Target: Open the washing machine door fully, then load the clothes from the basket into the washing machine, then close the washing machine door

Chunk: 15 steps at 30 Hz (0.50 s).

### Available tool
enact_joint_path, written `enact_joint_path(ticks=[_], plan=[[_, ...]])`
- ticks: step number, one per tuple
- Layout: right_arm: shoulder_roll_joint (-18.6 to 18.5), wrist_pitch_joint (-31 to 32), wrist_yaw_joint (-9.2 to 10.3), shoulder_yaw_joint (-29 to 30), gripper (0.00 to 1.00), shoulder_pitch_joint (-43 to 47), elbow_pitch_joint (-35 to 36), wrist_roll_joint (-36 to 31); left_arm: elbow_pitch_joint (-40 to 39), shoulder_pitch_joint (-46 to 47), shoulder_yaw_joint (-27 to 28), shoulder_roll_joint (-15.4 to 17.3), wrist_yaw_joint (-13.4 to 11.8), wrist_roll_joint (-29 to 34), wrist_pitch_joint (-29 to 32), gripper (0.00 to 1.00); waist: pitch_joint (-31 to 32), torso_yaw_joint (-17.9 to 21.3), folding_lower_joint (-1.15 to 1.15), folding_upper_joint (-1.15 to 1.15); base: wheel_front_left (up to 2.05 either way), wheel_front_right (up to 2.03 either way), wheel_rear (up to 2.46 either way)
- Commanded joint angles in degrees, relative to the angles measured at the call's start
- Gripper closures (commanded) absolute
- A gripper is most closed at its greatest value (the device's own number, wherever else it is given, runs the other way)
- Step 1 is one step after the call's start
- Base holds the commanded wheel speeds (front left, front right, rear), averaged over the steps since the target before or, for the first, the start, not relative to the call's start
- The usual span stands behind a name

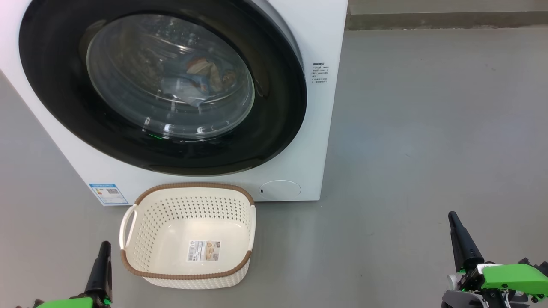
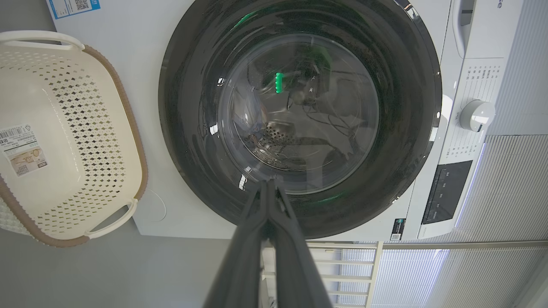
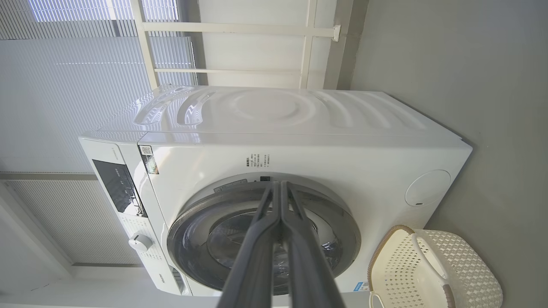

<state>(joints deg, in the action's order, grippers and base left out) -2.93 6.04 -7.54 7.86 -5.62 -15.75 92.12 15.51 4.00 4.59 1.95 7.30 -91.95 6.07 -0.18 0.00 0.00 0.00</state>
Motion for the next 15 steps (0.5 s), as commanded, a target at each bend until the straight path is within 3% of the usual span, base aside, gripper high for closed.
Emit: enact_joint_path(ticks=[1, 15], plan=[[0.01, 0.45, 0.05, -1.34, 1.00, -0.57, 1.73, 0.05, -1.47, 2.19, 1.94, 0.93, 0.19, -0.21, 0.43, 1.00, 0.00, 0.00, 0.00, 0.00, 0.00, 0.00, 0.00], [0.02, 0.46, 0.05, -1.32, 1.00, -0.57, 1.73, 0.03, -1.47, 2.19, 1.94, 0.93, 0.19, -0.21, 0.42, 1.00, 0.00, 0.00, 0.00, 0.00, 0.00, 0.00, 0.00]])
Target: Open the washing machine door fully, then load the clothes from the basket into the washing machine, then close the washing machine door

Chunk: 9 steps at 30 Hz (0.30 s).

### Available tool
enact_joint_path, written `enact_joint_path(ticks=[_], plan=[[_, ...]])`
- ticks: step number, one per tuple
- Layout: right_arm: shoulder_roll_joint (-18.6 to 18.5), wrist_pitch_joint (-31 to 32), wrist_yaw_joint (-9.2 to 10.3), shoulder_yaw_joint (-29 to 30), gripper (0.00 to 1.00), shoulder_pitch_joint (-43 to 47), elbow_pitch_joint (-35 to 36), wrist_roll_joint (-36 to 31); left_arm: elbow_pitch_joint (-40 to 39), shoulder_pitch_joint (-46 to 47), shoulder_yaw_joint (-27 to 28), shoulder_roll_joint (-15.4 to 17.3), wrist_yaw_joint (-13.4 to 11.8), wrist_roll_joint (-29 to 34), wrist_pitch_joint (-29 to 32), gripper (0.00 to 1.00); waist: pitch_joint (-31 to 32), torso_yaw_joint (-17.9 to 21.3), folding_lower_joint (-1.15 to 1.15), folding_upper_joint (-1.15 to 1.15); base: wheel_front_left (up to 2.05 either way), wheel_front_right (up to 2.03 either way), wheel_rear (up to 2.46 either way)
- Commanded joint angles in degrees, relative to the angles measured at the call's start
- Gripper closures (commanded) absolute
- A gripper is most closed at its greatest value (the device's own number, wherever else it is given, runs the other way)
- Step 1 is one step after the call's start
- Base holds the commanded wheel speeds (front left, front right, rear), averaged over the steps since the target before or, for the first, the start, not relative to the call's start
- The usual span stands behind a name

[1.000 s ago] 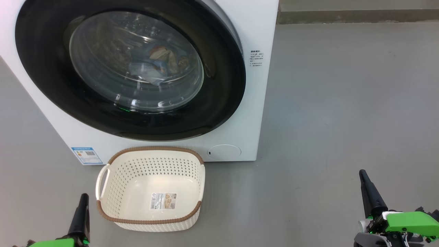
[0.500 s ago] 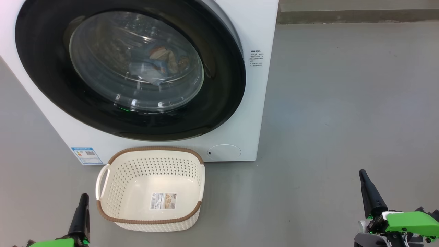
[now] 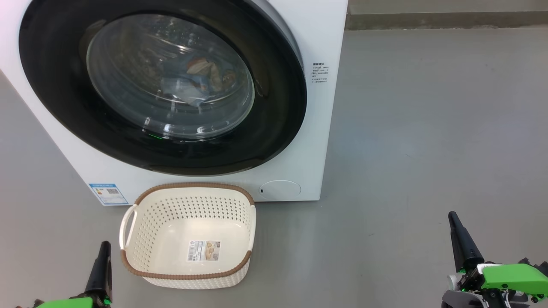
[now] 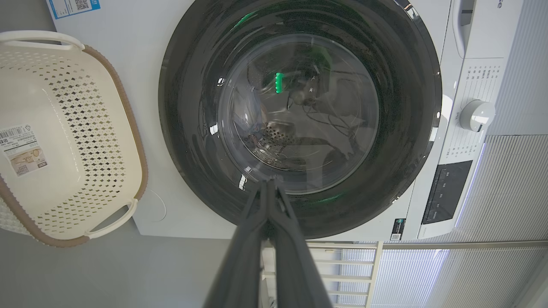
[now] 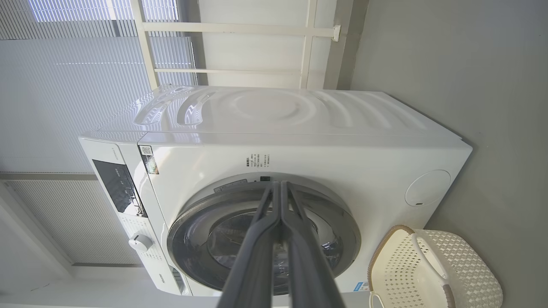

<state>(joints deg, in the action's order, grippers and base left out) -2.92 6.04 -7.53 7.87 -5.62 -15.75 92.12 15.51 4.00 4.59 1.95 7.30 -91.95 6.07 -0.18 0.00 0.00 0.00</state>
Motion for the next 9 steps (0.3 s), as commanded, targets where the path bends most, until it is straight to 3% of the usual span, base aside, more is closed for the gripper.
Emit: enact_joint_path(ticks=[1, 9], plan=[[0.01, 0.46, 0.04, -1.33, 1.00, -0.57, 1.73, 0.03, -1.47, 2.19, 1.94, 0.93, 0.19, -0.21, 0.42, 1.00, 0.00, 0.00, 0.00, 0.00, 0.00, 0.00, 0.00], [0.01, 0.47, 0.04, -1.33, 1.00, -0.57, 1.73, 0.03, -1.48, 2.19, 1.94, 0.93, 0.19, -0.21, 0.42, 1.00, 0.00, 0.00, 0.00, 0.00, 0.00, 0.00, 0.00]])
